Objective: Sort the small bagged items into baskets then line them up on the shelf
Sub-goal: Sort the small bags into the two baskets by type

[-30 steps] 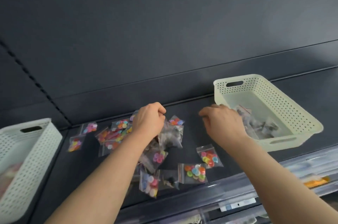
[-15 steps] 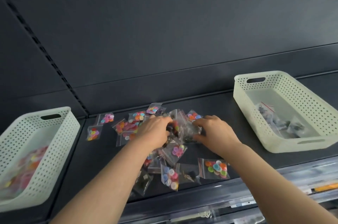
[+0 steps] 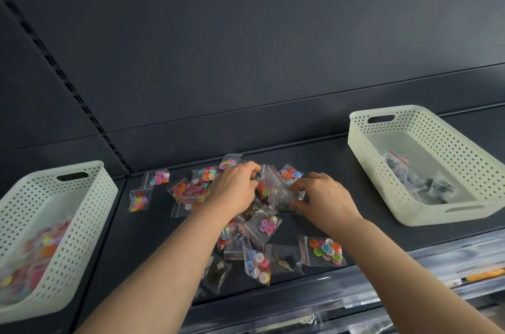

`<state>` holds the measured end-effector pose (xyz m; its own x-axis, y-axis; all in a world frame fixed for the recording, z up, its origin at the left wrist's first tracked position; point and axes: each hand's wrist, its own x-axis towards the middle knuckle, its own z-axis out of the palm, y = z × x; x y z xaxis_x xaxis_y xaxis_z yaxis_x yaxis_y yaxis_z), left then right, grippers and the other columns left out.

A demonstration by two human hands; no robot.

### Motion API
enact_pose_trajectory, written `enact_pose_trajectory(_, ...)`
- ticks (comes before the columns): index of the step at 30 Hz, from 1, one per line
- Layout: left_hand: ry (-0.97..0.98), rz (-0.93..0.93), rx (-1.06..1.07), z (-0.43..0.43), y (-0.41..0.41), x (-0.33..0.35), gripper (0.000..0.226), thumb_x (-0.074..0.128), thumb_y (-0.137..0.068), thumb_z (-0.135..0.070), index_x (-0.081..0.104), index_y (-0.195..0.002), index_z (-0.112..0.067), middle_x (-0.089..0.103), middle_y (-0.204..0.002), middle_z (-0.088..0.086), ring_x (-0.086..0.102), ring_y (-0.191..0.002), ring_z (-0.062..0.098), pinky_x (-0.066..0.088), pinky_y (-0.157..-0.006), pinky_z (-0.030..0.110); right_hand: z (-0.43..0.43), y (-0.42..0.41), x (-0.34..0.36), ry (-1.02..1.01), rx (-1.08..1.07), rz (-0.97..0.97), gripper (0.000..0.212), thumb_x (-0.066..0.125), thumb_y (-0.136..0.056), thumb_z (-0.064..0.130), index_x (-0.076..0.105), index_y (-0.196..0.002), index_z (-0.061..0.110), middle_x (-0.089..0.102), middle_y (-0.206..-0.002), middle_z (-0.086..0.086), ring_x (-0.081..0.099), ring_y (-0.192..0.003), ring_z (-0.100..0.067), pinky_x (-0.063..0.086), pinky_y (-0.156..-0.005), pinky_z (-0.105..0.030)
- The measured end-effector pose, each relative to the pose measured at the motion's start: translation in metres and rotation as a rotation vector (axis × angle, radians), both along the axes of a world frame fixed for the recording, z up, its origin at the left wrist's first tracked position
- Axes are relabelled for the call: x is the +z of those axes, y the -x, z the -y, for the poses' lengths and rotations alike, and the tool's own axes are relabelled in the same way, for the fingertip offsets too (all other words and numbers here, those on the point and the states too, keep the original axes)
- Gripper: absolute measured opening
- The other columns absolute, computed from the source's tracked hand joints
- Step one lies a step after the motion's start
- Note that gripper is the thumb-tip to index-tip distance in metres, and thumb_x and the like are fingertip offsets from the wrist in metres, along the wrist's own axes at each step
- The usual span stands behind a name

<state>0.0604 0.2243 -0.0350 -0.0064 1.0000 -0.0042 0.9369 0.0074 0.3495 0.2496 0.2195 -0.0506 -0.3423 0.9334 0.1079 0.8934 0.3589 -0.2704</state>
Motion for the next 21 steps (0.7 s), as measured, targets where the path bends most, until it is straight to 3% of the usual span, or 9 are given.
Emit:
enact_pose_trajectory(3,0.099,0.017,-0.063,-0.005,-0.009,-0.007,0.059,0.052,-0.099,-0.022,0.024,-0.151,-0.031,0.046,-0.146,-0.003,0.046,-0.129,0.022,0.046,-0.099,0.041,0.0,0.0,-0.001,0.0,0.003,0.017,0.021,0.061,-0.088,0.039,0.068,-0.107,0.031,0.058,-0.119,0.006,0.051,-0.108,-0.014,0.046,-0.082,-0.028)
enact_pose_trajectory(5,0.134,0.001,-0.032,-0.005,-0.012,-0.011,0.064,0.059,-0.095,-0.025,0.026,-0.149,-0.031,0.05,-0.141,-0.001,0.044,-0.13,0.022,0.046,-0.097,0.042,0.001,-0.002,0.0,0.015,0.007,0.037,0.016,0.061,-0.089,0.039,0.07,-0.098,0.03,0.058,-0.114,0.007,0.052,-0.104,-0.014,0.044,-0.077,-0.027)
enact_pose_trajectory(6,0.116,-0.02,-0.007,-0.005,-0.013,-0.012,0.057,0.063,-0.093,-0.028,0.036,-0.143,-0.028,0.055,-0.133,0.0,0.049,-0.122,0.021,0.048,-0.091,0.039,0.001,-0.004,0.0,0.024,0.011,0.04,0.016,0.06,-0.089,0.041,0.07,-0.096,0.03,0.058,-0.11,0.007,0.053,-0.101,-0.014,0.043,-0.075,-0.026)
enact_pose_trajectory(8,0.018,-0.076,0.041,-0.004,-0.012,-0.01,0.026,0.067,-0.089,-0.033,0.055,-0.11,-0.023,0.063,-0.109,-0.001,0.056,-0.095,0.017,0.046,-0.071,0.031,-0.001,-0.007,0.001,0.008,-0.01,0.002,0.023,0.057,-0.09,0.047,0.07,-0.095,0.029,0.06,-0.102,0.008,0.055,-0.096,-0.014,0.043,-0.072,-0.027)
enact_pose_trajectory(10,-0.073,-0.028,0.112,-0.002,-0.008,-0.007,0.018,0.068,-0.088,-0.036,0.058,-0.092,-0.022,0.065,-0.097,-0.003,0.058,-0.083,0.016,0.046,-0.064,0.031,-0.009,-0.008,0.001,-0.055,-0.065,-0.041,0.024,0.051,-0.095,0.039,0.069,-0.103,0.026,0.064,-0.1,0.006,0.056,-0.097,-0.017,0.043,-0.072,-0.029)
enact_pose_trajectory(14,-0.11,0.135,0.217,0.0,0.002,0.004,0.015,0.065,-0.091,-0.03,0.065,-0.105,-0.024,0.067,-0.101,-0.01,0.061,-0.089,0.011,0.049,-0.071,0.028,-0.034,-0.001,0.0,-0.027,-0.112,-0.01,0.029,0.051,-0.094,0.019,0.06,-0.121,0.026,0.064,-0.113,0.002,0.052,-0.109,-0.023,0.042,-0.082,-0.034)
enact_pose_trajectory(17,-0.088,0.169,0.243,0.002,0.006,0.009,0.021,0.064,-0.092,-0.027,0.06,-0.112,-0.023,0.068,-0.1,-0.009,0.06,-0.086,0.011,0.046,-0.069,0.026,-0.053,0.011,-0.005,0.019,-0.155,0.041,0.027,0.05,-0.092,0.017,0.058,-0.117,0.021,0.062,-0.111,0.0,0.05,-0.109,-0.025,0.033,-0.076,-0.034)
enact_pose_trajectory(21,-0.091,0.229,0.257,0.009,0.006,0.013,0.037,0.065,-0.091,-0.026,0.052,-0.126,-0.021,0.066,-0.09,-0.013,0.062,-0.085,0.011,0.053,-0.073,0.032,-0.065,0.022,-0.012,0.078,-0.212,0.131,0.023,0.049,-0.092,0.018,0.054,-0.114,0.018,0.06,-0.112,-0.001,0.051,-0.109,-0.025,0.032,-0.079,-0.037)
